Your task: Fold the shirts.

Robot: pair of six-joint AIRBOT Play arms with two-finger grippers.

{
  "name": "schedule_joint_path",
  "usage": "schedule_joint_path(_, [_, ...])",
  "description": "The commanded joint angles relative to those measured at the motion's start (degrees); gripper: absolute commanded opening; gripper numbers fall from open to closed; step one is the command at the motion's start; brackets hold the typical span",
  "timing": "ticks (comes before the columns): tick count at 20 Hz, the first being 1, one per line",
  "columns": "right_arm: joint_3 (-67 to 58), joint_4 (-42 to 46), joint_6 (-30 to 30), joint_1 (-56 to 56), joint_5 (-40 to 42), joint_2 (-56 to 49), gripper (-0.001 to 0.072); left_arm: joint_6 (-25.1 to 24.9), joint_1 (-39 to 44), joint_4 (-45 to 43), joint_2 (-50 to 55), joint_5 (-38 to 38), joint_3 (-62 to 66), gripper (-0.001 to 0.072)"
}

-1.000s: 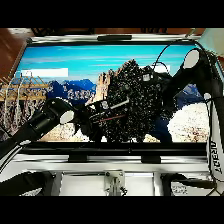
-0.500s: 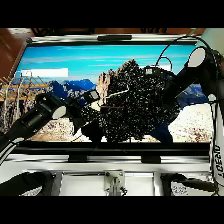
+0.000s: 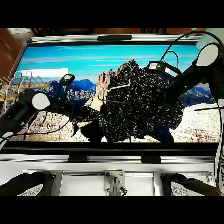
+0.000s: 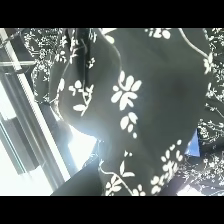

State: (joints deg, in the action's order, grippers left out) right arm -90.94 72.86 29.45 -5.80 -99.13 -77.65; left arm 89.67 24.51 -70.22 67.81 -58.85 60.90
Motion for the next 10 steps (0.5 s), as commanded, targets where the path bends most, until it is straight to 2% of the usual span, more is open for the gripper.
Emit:
schedule_joint_path(1, [0.0,-1.0,2.9,-0.1,-0.3,0.6,0.0062,2.8,4.1,15.5,5.5,8.9,-0.7,0.0580])
schedule_joint_path(5, [0.0,1.2,3.5,-3.1,-0.8,0.5,0.0062,4.1,8.9,20.8,10.2,16.1,-0.7,0.0582])
schedule_joint_path(8, [0.0,3.3,4.2,-5.3,-0.6,0.5,0.0062,4.1,9.9,22.5,11.2,17.3,-0.7,0.0583])
schedule_joint_path(10, [0.0,5.2,7.1,-5.4,-0.1,0.5,0.0062,4.1,9.9,22.5,11.3,17.3,-0.7,0.0583])
